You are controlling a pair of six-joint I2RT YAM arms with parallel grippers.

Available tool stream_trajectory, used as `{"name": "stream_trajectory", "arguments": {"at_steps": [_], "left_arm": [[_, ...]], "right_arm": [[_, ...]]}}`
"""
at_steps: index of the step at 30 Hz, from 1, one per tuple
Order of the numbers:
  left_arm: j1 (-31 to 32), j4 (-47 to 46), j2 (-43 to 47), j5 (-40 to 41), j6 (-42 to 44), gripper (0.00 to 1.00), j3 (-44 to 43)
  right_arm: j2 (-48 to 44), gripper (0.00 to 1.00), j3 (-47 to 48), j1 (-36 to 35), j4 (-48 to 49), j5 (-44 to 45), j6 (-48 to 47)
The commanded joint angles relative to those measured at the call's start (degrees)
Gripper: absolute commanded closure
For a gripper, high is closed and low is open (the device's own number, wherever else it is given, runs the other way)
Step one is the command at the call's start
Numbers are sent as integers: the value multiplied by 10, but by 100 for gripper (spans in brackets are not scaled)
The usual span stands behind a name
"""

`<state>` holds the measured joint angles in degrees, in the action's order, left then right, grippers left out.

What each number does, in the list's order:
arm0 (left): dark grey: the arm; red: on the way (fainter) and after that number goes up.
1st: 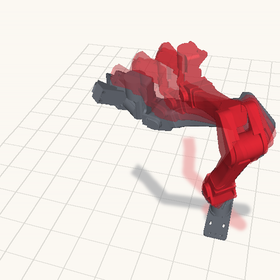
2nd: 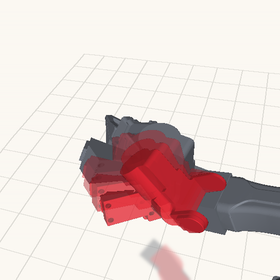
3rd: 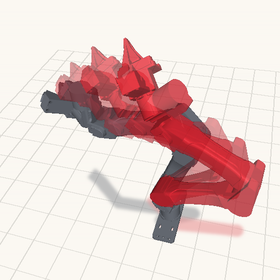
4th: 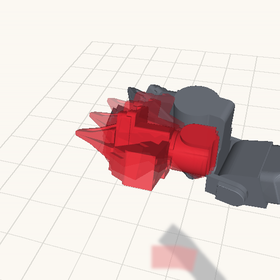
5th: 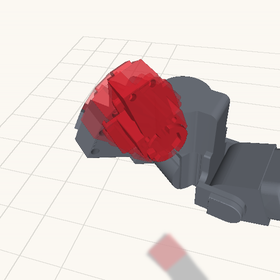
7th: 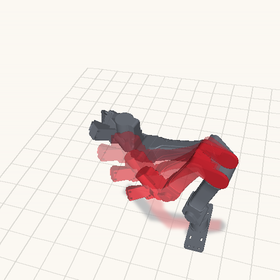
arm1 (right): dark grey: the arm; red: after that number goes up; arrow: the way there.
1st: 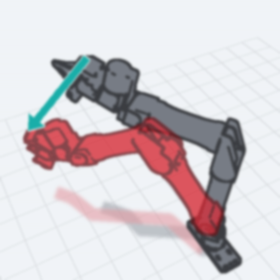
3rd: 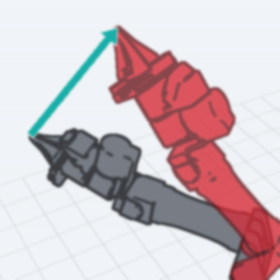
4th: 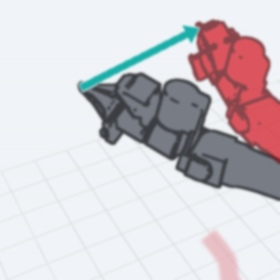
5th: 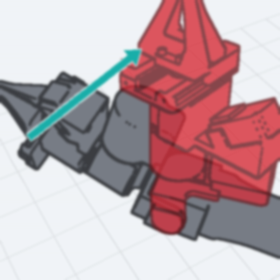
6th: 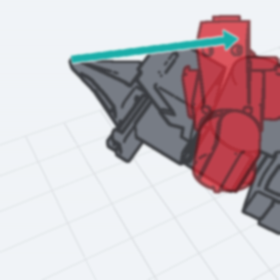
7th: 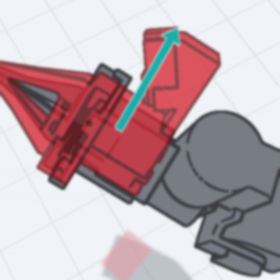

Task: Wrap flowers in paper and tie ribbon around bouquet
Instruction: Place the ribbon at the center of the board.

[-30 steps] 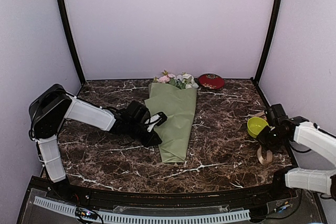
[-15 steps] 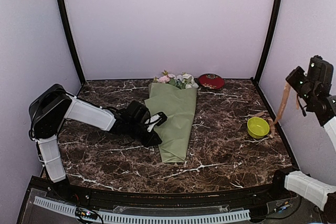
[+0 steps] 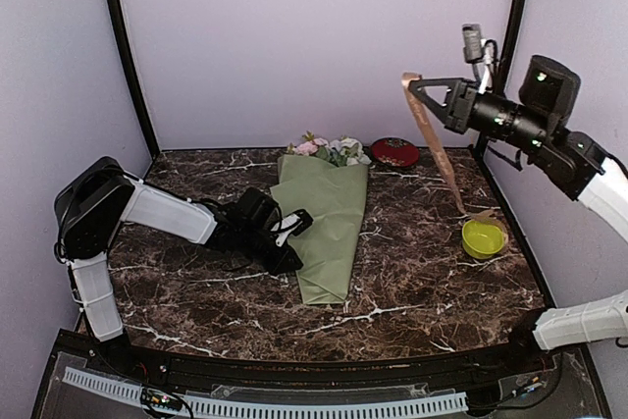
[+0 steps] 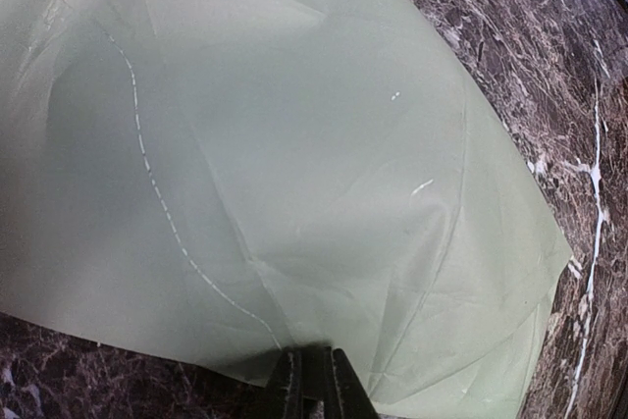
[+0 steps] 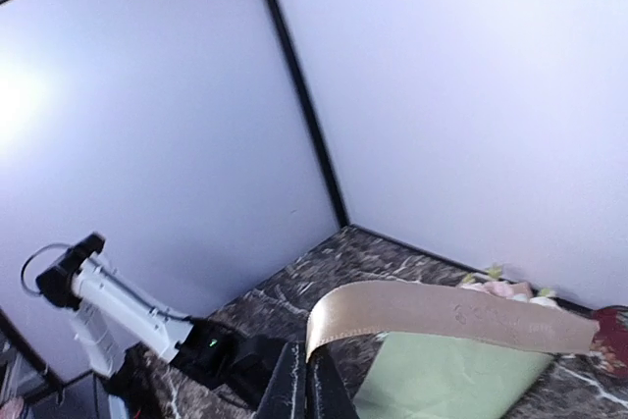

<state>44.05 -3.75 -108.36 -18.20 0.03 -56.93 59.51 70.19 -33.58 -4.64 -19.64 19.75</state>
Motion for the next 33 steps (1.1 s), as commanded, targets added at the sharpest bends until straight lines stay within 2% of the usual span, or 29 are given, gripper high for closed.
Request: {"name": "stream_trajectory", "arguments": {"at_steps": [1,4,6,8,12,17,25,26,27,29,30,33], "left_arm": [[2,79,-34,16,8,92,14],[2,74,-34,17,8,92,18],[2,70,-35,16,8,92,19],[3,69,-35,15,8,92,19],[2,73,-35,17,9,92,16],[2,72,-36,17,8,92,19],[2,74,-40,19,10,92,15],[2,74,-40,18,9,92,14],[2,76,-41,17,9,92,13],[2,78,-41,17,9,92,11],[2,80,-41,18,10,92,10],[2,80,-42,20,11,92,10]], "right_arm": [[93,100,22,-106,-20,-50,-78],[136,100,20,-138,-39,-88,-96],[141,100,-15,-139,-15,-98,-92],[145,100,-67,-140,2,-60,-85],[187,100,-87,-140,-62,-5,-92],[208,100,-125,-148,-59,-40,-77],[259,100,-103,-245,-131,-128,-154],[267,95,-94,-253,-143,-121,-161],[277,82,-86,-259,-159,-107,-167],[293,46,-68,-266,-186,-73,-176],[298,33,-65,-266,-193,-51,-175],[281,11,-74,-266,-186,25,-159]]}}
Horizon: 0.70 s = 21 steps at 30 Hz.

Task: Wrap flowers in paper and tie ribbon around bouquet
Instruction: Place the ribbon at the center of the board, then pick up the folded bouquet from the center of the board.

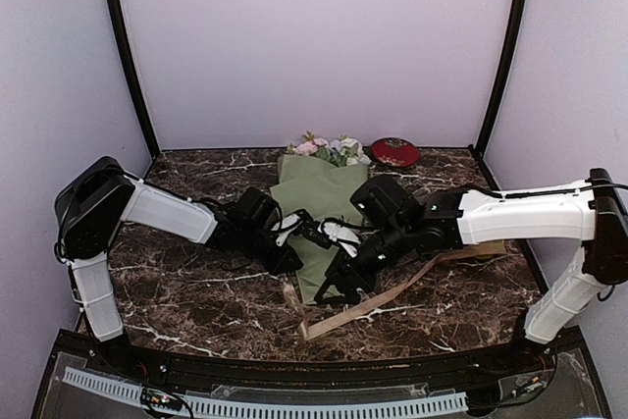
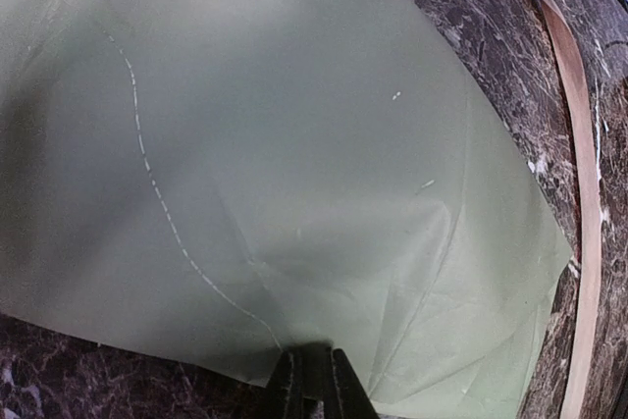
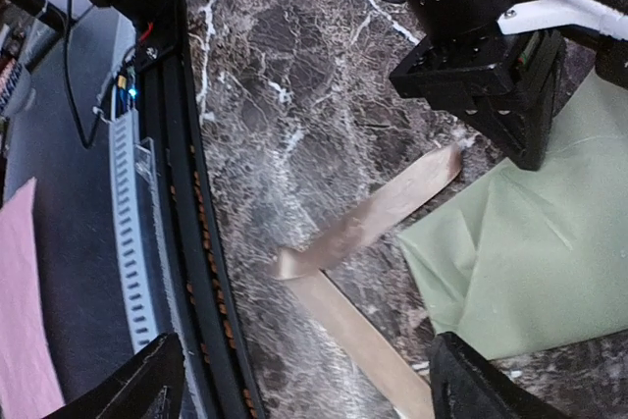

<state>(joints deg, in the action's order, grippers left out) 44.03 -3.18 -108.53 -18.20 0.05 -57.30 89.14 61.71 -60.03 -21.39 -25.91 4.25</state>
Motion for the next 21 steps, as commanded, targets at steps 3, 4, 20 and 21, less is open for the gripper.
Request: {"name": "stream_trajectory", "arguments": {"at_steps": [3,4,20,21], "left_arm": [[3,76,-41,19,10,92,14],[3,75,-40,19,10,92,14],[3,68,-41,19,10,92,19],[3,67,-42,19,10,92,19]], "right_arm": [[-39,0,-9,15,9,169,44],[-40,0,-16,33,12,174,65],[153,18,-81,260,256,-58,438],[164,18,-92,265,280,-63,458]]}}
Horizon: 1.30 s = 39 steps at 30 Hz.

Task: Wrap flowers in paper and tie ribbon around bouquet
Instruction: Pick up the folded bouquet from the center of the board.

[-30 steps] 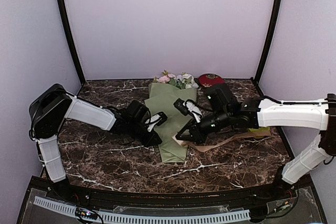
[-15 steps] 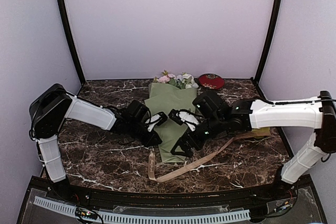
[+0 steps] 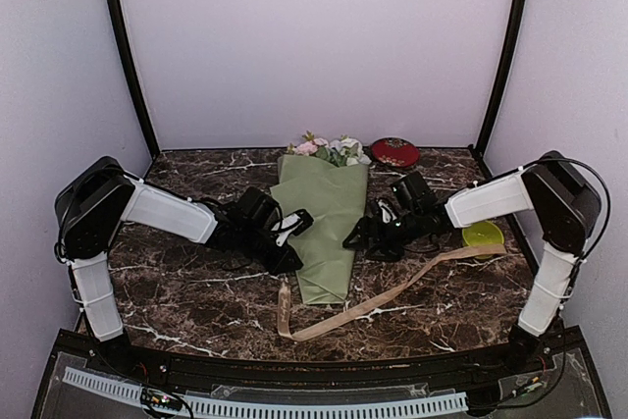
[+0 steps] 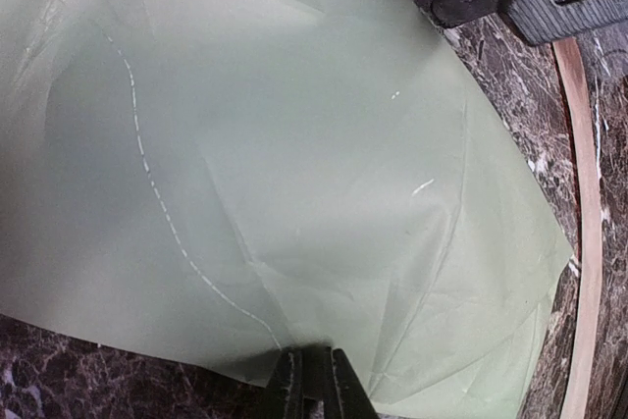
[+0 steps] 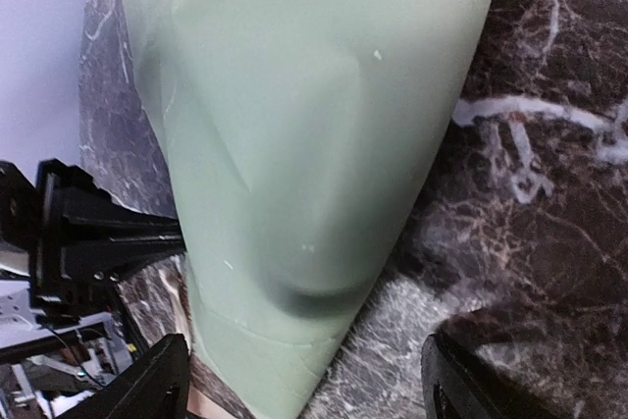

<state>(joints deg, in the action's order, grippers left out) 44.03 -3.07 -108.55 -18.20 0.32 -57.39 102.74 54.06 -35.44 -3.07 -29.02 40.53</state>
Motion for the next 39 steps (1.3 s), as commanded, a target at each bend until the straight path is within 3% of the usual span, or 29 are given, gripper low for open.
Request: {"name": "stream_trajectory", "arguments": {"at_steps": [1,7,26,29,37,39], "left_arm": [[3,67,-42,19,7,92,21],[3,57,-46,16,6,92,23],[3,46,-57,6,3,92,23],[3,47,-58,7,3,92,24],[3,47,-43,-1,0,92,14],[3,47,-35,-2,0,92,6]], "right_arm": [[37,18,-33,23,122,-36,127],[82,16,-55,26,212,-36,175],[127,19,-27,-16,314,-96,248],[127,28,-29,-17,313,-97,248],[122,82,-29,-16,309,-103,248],[121,91,-31,-14,314,-106,253]]}}
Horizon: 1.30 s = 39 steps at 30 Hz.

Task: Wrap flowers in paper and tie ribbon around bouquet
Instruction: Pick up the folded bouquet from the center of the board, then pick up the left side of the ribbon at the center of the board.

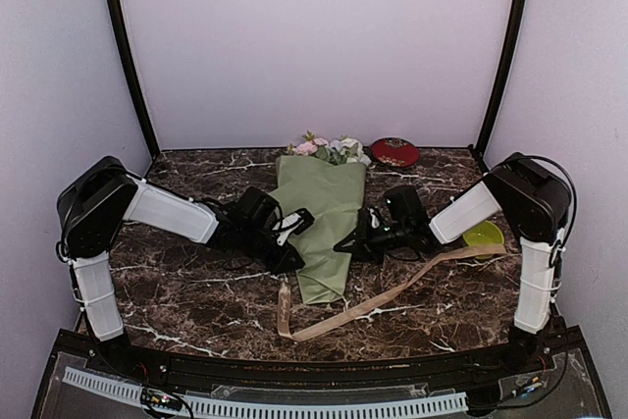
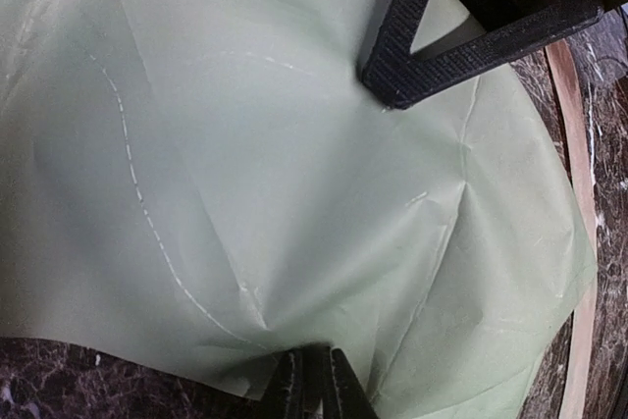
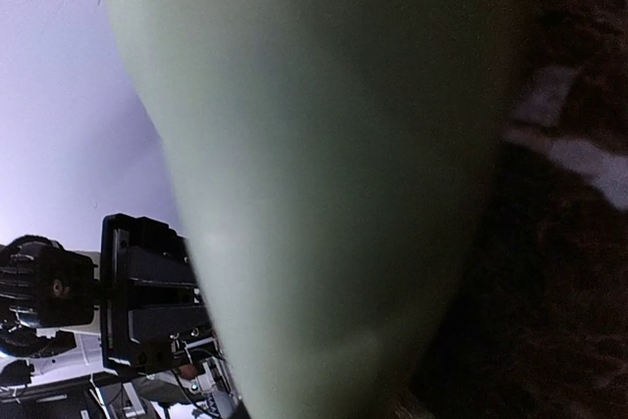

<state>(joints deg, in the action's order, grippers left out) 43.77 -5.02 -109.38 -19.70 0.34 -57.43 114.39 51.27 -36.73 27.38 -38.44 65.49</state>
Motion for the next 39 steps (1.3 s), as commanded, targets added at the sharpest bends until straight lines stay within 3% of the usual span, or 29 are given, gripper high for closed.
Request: {"name": "stream_trajectory", "arguments": {"at_steps": [1,2,5,13,18,21,27,34,39], "left_arm": [[5,69,-22,13,0,92,0],[5,74,-16,14,1,92,-6],[5,84,14,9,-3,90,-15],[11,180,157,11,-32,62,2],[68,303,202,75,-59,52,22],[98,318,200,107,-53,47,47],[101,313,123,162,-63,42,0],[102,266,74,130,-52,40,-22],[104,251,73,102,-28,47,-13]], "right_arm": [[4,96,-5,1,12,-13,5],[3,100,-5,1,14,-13,5],[-3,100,-6,4,5,-8,2],[-8,100,-6,5,-7,-3,-6],[-14,100,1,5,-35,5,-23],[-14,100,5,5,-46,3,-32],[-21,100,7,3,-61,10,-46],[-31,100,5,3,-80,22,-66],[-28,100,9,2,-80,19,-66]]}}
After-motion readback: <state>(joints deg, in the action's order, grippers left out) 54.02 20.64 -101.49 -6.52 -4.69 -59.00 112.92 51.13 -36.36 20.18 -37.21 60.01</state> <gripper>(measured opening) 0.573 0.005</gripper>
